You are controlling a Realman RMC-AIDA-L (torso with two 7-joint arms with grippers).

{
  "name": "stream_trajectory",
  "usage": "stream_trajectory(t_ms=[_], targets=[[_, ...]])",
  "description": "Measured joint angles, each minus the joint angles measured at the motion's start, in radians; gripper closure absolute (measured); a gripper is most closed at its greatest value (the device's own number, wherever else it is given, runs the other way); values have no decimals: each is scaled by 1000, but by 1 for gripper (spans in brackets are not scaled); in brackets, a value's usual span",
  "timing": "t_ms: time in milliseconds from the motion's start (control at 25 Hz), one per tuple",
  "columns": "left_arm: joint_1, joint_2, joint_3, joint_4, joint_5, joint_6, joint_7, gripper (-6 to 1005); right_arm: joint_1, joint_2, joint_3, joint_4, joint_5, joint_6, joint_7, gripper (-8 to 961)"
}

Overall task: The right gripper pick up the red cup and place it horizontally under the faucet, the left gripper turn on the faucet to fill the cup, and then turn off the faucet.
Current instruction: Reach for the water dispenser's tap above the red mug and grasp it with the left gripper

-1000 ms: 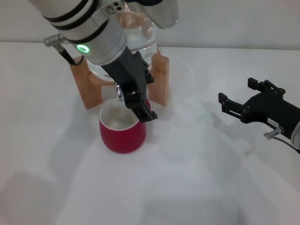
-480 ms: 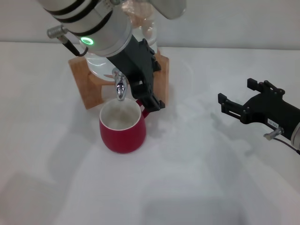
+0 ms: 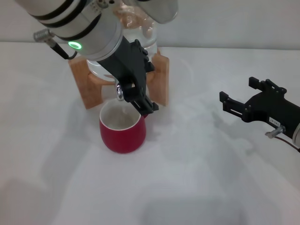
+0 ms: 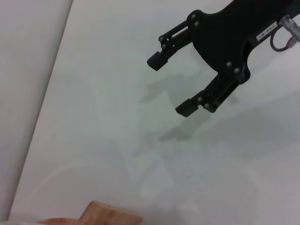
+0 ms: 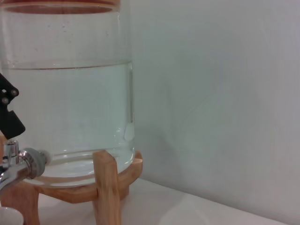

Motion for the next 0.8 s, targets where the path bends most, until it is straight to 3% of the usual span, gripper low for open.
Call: stream_trajectory(t_ms=[800], targets=[[39,0,5,95,-13,-45,-18,109,0,0,-1,-1,2,15,0,85]])
